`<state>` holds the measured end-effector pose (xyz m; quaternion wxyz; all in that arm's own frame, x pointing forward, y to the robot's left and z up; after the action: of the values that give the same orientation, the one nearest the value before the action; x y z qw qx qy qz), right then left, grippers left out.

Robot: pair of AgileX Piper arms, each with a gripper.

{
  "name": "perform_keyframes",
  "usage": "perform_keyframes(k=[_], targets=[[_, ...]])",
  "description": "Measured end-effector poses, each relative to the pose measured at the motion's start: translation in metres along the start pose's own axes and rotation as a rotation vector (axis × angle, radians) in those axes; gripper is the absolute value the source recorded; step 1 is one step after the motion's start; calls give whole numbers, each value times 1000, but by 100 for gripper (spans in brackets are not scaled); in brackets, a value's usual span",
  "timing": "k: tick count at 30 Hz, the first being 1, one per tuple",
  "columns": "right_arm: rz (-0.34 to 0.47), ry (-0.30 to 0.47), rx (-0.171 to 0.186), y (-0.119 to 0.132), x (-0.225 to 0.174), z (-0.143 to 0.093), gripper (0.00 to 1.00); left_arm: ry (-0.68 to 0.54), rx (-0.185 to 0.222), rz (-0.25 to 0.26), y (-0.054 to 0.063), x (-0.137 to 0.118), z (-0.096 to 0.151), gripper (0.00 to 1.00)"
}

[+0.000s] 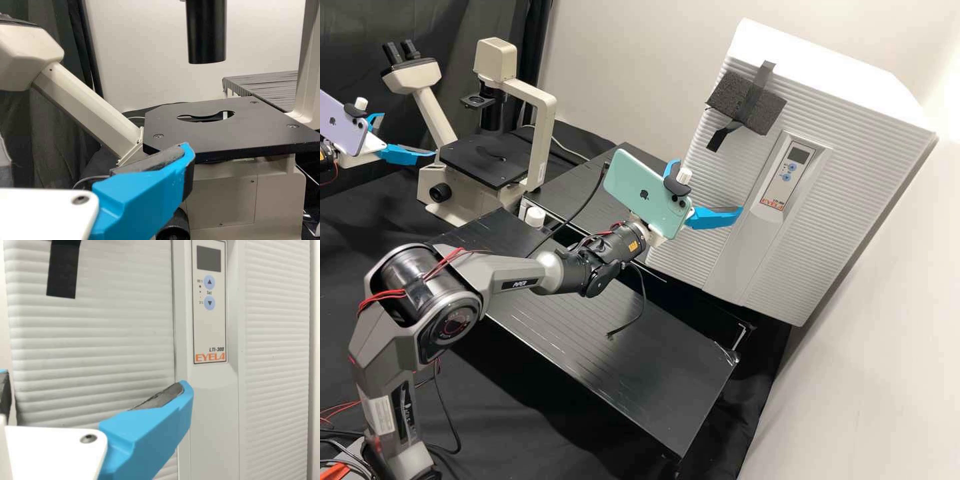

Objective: Open the incubator door.

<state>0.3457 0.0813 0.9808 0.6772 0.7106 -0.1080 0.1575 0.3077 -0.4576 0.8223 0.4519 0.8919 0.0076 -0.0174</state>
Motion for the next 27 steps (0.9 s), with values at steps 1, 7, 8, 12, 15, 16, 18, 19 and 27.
perform_keyframes(k=[1,7,8,12,15,16,18,19,27], targets=[[1,-1,2,0,0,0,0,0,0,0,0,0,0,100],[3,-2,4,0,0,0,0,0,0,0,0,0,0,100],[3,-2,4,0,0,0,0,0,0,0,0,0,0,100],[-2,-8,4,0,0,1,0,0,0,0,0,0,0,100],[-3,-7,3,0,0,1,0,0,0,0,0,0,0,100],[-4,-6,1,0,0,1,0,0,0,0,0,0,0,100],[-6,-5,-2,-1,0,0,0,0,0,0,0,0,0,100],[-8,-7,-2,-1,0,1,0,0,0,0,0,0,0,100],[-15,-4,-11,-1,0,0,0,0,0,0,0,0,0,100]])
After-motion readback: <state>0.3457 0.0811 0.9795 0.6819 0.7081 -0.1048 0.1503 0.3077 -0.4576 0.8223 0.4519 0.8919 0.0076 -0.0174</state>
